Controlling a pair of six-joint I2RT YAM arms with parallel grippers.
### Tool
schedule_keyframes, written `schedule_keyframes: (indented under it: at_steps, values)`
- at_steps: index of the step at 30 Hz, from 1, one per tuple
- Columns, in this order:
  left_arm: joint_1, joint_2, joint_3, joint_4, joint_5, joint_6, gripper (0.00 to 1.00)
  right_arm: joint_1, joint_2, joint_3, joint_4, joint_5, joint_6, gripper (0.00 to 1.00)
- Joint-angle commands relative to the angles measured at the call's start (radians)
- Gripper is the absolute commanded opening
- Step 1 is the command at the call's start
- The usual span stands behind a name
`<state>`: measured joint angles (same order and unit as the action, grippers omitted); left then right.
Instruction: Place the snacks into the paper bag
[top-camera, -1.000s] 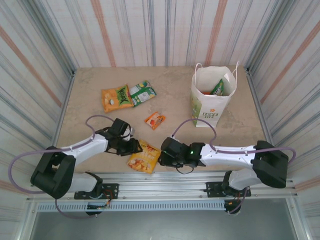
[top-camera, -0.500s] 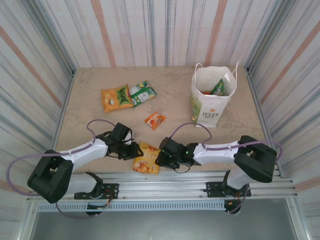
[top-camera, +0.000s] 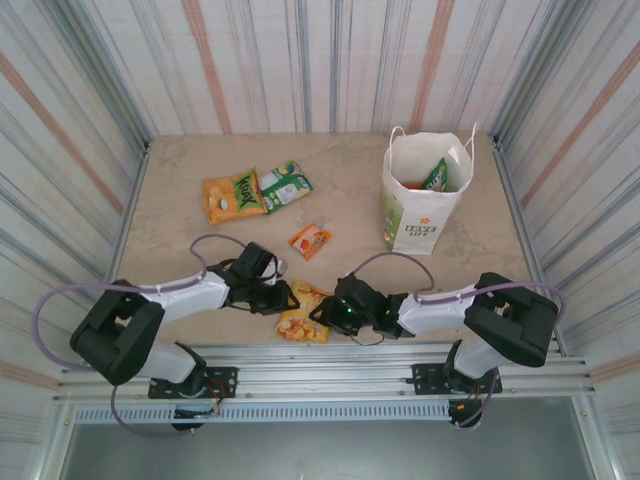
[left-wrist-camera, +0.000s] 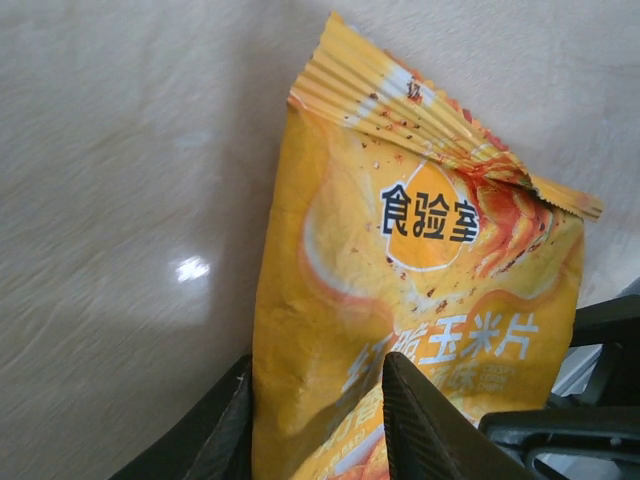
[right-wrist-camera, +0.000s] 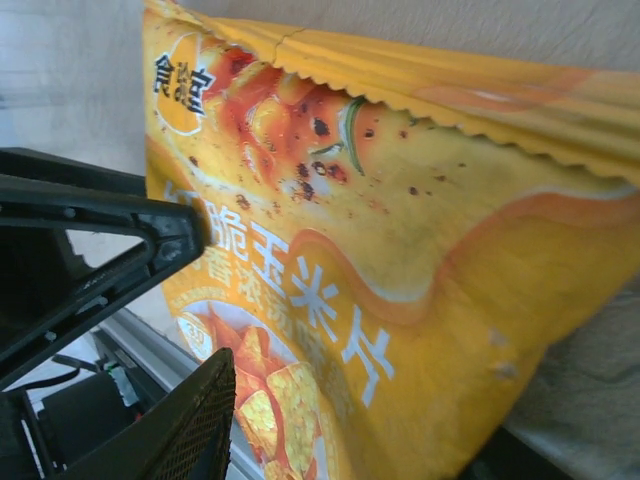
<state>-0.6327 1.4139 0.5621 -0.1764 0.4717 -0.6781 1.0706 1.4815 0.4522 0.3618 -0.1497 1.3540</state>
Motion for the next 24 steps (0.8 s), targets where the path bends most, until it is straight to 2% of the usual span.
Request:
schedule_keyframes:
  at_steps: [1,8,18,24]
  values:
    - [-0.03,0.078,-0.001,-0.023,-0.036,-0.008,0.37,-0.013,-0.021,-0.056,0.045,0.064,0.002,0.47]
    - [-0.053,0.135,0.067,-0.015,-0.019,-0.006,0.37,-0.022,-0.117,-0.092,0.034,0.131,-0.053,0.43]
    - [-0.06,0.108,0.107,-0.029,-0.019,-0.014,0.44,-0.024,-0.268,-0.129,-0.081,0.211,-0.078,0.13]
    - [-0.061,0.05,0.134,-0.078,-0.048,-0.002,0.52,-0.026,-0.404,-0.11,-0.234,0.257,-0.136,0.07]
